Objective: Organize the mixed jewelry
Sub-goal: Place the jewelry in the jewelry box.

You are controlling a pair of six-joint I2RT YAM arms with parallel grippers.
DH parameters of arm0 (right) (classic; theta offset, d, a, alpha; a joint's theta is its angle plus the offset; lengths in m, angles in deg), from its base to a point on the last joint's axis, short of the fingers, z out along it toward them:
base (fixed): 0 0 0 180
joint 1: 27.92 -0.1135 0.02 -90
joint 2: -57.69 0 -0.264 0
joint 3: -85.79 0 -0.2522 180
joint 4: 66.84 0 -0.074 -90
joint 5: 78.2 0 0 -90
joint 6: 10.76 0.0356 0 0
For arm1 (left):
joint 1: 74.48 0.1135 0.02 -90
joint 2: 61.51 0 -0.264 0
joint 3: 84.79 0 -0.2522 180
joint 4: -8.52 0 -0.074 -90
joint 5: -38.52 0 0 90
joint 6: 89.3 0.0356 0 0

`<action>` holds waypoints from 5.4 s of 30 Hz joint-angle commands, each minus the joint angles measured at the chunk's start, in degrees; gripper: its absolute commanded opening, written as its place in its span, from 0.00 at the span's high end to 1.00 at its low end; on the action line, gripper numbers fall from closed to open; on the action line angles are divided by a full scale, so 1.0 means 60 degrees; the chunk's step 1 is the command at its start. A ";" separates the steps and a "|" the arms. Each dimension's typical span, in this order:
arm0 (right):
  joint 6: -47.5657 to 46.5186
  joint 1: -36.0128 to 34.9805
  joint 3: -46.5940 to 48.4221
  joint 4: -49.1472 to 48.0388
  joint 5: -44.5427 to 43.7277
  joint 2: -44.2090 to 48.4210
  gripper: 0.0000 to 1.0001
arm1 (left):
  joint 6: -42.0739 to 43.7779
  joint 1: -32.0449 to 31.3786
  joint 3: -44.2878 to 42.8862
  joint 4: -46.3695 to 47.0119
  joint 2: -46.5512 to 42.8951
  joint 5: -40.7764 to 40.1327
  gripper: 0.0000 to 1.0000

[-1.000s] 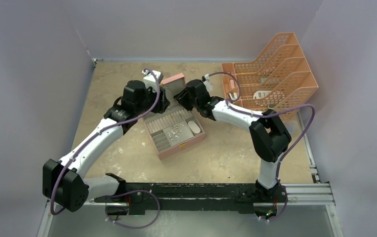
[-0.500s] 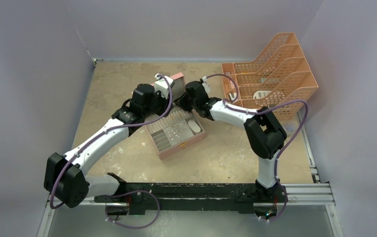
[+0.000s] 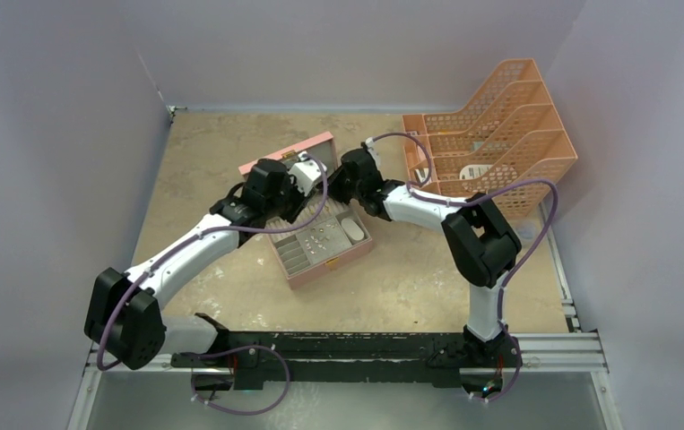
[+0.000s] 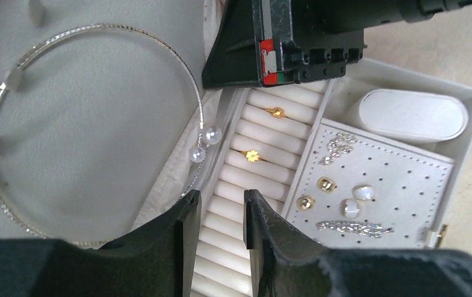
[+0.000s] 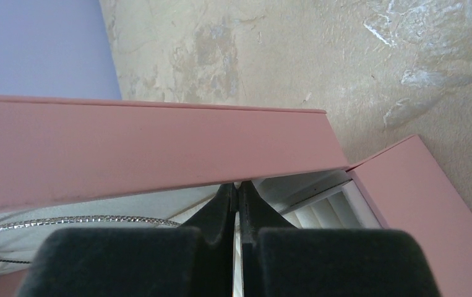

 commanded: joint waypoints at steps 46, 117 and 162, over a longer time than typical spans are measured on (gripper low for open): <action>-0.5454 0.0168 -0.2626 -0.3871 0.2856 0.0855 1.00 | 0.4088 0.0040 -0.0145 0.1843 0.1783 -0.1491 0.83; -0.1025 -0.0237 -0.2096 -0.2323 -0.0593 0.2307 0.64 | 0.0357 0.0327 -0.2430 -0.0461 0.1212 -0.1492 0.62; 0.0903 0.0624 0.0947 -0.0264 -0.0831 0.0408 0.66 | -0.5320 0.0971 -0.3789 -0.0867 -0.0758 -0.1425 0.49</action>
